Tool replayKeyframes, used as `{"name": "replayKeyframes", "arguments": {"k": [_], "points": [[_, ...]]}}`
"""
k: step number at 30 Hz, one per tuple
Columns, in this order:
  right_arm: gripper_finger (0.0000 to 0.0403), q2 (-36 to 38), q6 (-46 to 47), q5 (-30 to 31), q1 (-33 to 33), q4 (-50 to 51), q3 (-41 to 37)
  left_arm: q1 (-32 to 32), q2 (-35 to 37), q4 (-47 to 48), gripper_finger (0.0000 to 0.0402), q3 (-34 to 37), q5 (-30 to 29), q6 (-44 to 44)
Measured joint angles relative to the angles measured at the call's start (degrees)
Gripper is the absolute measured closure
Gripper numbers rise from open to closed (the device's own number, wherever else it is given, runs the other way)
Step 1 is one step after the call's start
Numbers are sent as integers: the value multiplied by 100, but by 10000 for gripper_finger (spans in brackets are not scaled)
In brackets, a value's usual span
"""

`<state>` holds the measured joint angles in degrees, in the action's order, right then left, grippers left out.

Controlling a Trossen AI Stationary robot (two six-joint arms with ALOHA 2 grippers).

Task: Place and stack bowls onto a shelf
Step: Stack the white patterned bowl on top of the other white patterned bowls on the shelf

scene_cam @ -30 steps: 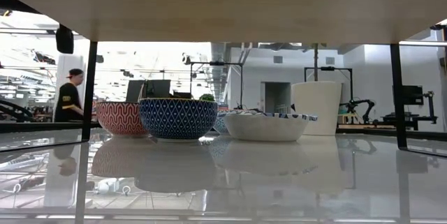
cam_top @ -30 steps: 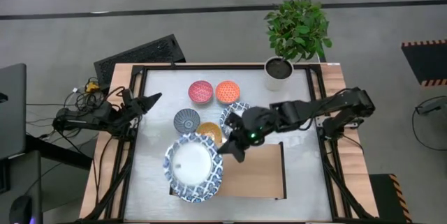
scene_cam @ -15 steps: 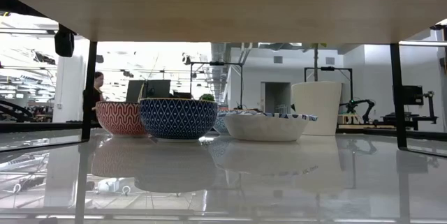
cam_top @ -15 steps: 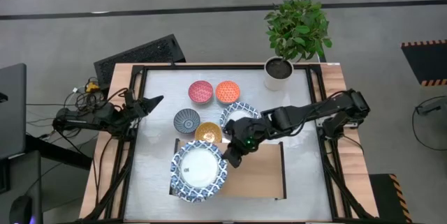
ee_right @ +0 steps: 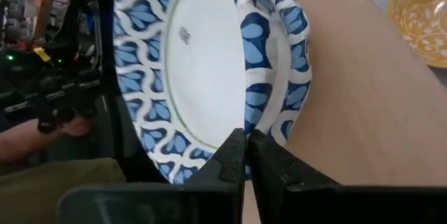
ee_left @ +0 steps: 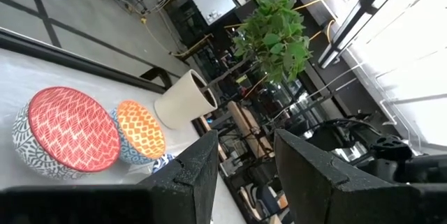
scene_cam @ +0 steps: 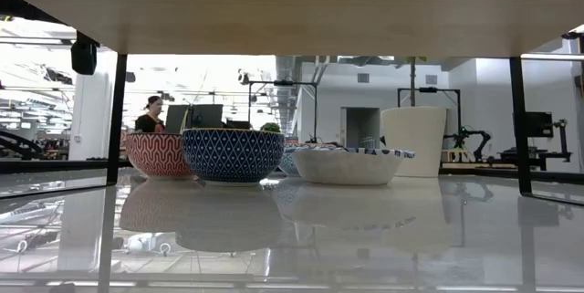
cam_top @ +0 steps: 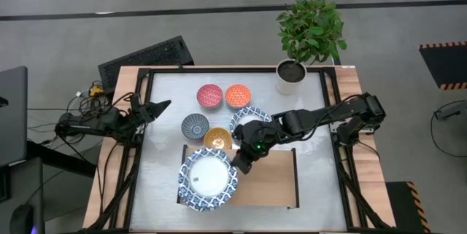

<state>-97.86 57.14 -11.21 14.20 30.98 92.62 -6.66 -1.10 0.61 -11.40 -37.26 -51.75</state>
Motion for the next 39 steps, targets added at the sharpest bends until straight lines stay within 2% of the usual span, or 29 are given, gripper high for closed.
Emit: {"name": "replayKeyframes", "arguments": {"k": [5, 17, 21, 31, 39], "points": [[355, 0, -17, -218, 0, -17, 0, 0, 0, -1, 273, 0, -1, 2], [349, 0, -222, -224, -14, -402, 0, 0, 0, -3, 273, 0, -1, 26], [329, 0, -258, -252, -56, -474, 0, 0, 0, -6, 273, 0, 1, 23], [249, -102, -302, -308, -191, -447, -12, 0, -1, -9, 273, 0, 1, 17], [244, 185, -314, -353, -412, -580, -5, -2, 0, -27, 273, 0, 3, 4]]}}
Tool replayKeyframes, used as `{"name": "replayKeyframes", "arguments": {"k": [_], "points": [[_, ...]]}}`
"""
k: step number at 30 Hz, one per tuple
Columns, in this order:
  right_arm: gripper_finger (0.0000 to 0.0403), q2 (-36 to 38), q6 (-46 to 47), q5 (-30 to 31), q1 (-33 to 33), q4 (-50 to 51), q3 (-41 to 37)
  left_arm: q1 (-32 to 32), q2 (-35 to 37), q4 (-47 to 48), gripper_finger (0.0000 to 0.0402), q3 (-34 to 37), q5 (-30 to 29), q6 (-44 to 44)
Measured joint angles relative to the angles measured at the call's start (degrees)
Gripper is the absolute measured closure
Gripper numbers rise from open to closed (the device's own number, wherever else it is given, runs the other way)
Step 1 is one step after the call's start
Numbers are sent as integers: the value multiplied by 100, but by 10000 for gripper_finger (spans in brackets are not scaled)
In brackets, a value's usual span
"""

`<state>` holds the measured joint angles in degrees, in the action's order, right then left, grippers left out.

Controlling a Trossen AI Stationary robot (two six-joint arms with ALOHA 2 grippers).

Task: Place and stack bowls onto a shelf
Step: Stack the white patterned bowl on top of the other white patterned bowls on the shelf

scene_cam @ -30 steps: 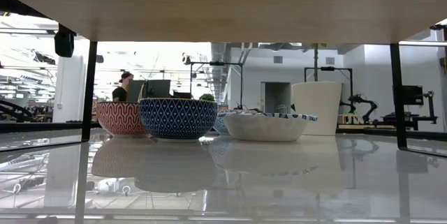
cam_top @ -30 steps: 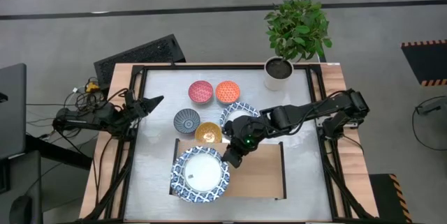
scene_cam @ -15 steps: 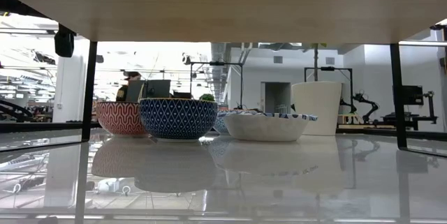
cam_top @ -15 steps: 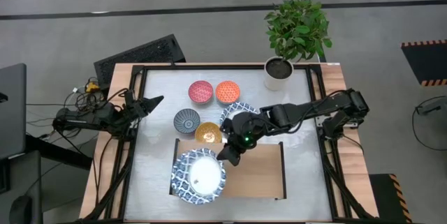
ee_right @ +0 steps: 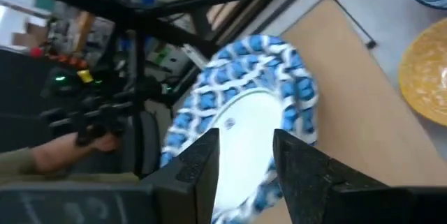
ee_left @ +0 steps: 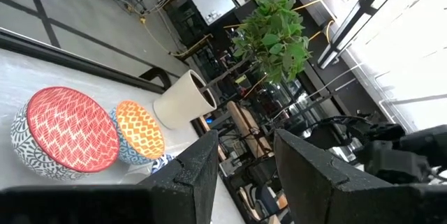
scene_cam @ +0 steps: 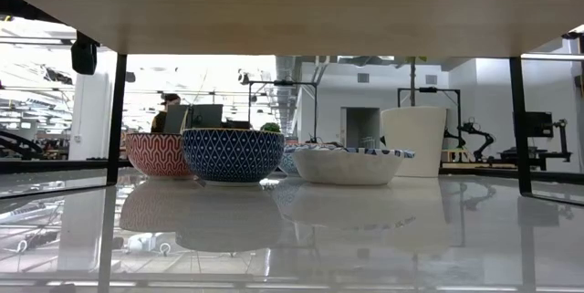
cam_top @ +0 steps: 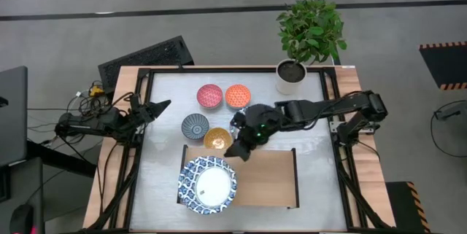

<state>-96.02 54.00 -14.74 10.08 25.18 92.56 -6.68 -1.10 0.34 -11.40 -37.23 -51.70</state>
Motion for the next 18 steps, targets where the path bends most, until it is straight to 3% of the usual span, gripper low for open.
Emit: {"name": "replayKeyframes", "arguments": {"k": [11, 18], "points": [[299, -294, -157, -39, 932, 4, 3, 0, -2, 17, 273, 0, -2, -2], [318, -652, -14, -13, 1005, -26, 3, 0, -2, 21, 273, 0, -6, -4]]}}
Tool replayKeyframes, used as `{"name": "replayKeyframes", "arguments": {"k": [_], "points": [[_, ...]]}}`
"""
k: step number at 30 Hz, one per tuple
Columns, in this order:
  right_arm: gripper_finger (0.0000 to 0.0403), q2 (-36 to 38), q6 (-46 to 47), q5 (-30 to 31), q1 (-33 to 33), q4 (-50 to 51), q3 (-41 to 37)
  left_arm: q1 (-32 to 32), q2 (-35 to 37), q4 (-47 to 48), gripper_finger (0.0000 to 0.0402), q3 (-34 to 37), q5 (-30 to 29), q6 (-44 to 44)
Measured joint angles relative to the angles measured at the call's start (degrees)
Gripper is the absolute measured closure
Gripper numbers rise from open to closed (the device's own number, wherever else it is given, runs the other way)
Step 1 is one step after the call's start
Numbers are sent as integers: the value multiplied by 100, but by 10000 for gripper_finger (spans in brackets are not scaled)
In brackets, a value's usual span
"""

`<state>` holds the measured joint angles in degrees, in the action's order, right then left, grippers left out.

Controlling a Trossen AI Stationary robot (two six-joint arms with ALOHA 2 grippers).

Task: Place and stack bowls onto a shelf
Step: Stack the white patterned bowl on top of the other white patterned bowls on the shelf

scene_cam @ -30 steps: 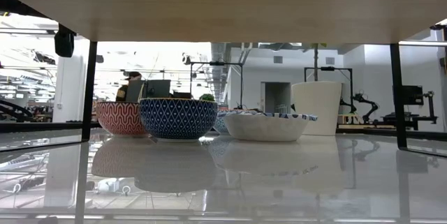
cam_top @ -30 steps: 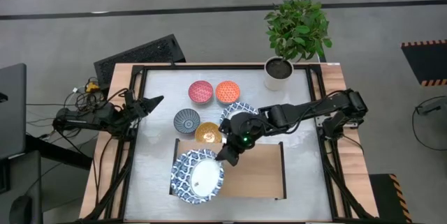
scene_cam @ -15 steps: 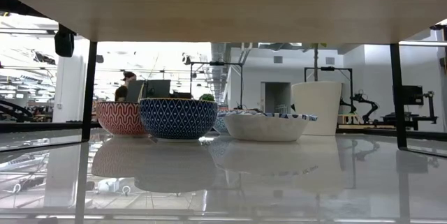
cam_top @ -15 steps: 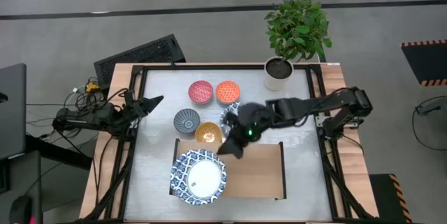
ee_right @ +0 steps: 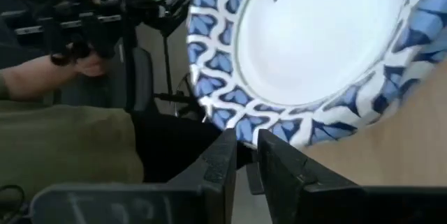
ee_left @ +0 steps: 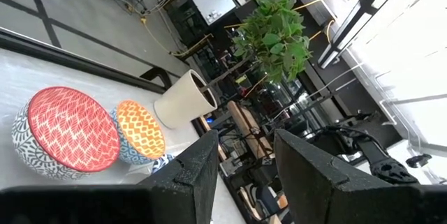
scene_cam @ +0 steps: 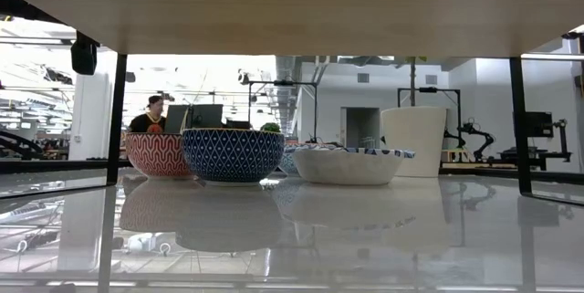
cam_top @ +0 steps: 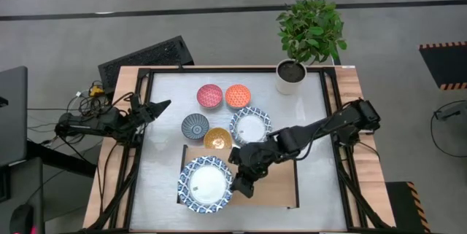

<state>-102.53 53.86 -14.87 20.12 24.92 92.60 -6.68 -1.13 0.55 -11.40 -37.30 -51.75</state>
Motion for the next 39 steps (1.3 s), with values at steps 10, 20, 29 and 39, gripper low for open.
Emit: {"name": "replayKeyframes", "arguments": {"k": [10, 20, 29, 39], "points": [[320, 440, 123, 59, -332, 145, 0, 0, 0, 3, 273, 0, 4, 0], [317, 998, 177, 1976, -1019, 3707, 4, 0, 0, 9, 273, 0, -160, 46], [211, 862, -137, 2614, -1857, 4873, -194, 0, 2, 85, 273, 0, -406, 50], [147, 785, 68, 1955, -2744, 3732, -1554, 0, 1, 383, 273, 0, -582, -39]]}}
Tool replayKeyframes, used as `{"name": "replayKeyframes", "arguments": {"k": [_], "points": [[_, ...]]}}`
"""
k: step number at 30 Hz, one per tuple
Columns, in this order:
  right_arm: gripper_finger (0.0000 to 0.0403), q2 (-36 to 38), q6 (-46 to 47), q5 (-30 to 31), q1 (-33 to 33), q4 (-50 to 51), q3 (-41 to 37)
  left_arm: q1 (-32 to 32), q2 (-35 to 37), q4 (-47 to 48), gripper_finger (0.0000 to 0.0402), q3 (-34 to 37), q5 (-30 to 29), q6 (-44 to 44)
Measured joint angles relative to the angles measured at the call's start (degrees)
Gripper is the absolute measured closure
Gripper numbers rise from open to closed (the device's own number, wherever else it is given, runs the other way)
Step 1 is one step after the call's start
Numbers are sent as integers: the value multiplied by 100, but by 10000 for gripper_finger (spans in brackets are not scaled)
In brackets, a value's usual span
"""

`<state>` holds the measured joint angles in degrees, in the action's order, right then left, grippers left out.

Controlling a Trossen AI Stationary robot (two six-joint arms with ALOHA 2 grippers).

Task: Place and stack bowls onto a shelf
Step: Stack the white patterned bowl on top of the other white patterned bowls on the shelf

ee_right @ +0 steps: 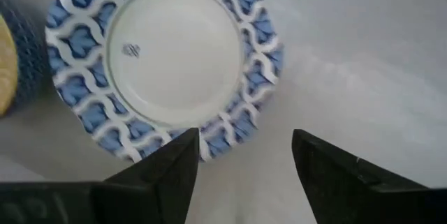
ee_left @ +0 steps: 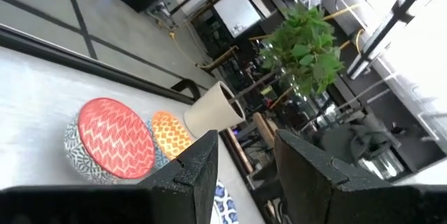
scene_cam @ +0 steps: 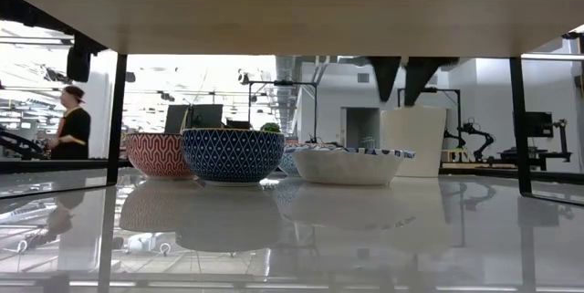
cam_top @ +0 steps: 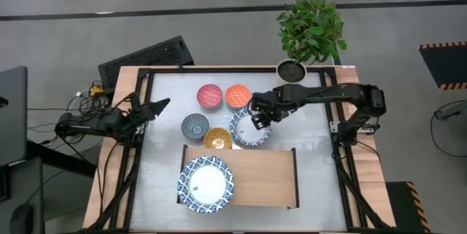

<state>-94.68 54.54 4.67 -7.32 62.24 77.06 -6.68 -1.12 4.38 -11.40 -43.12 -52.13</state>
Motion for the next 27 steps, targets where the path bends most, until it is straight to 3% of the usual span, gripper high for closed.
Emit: {"name": "replayKeyframes", "arguments": {"k": [11, 23, 27], "points": [[148, 1, 50, -436, -389, -1349, -1245, 0, -1, 452, 273, 0, -127, -213], [150, -210, 141, -631, -441, -2119, -1657, 0, 0, 536, 273, 0, -125, -256], [177, -409, 157, -839, -445, -2139, -1657, 2, 1, 534, 273, 0, -108, -256]]}}
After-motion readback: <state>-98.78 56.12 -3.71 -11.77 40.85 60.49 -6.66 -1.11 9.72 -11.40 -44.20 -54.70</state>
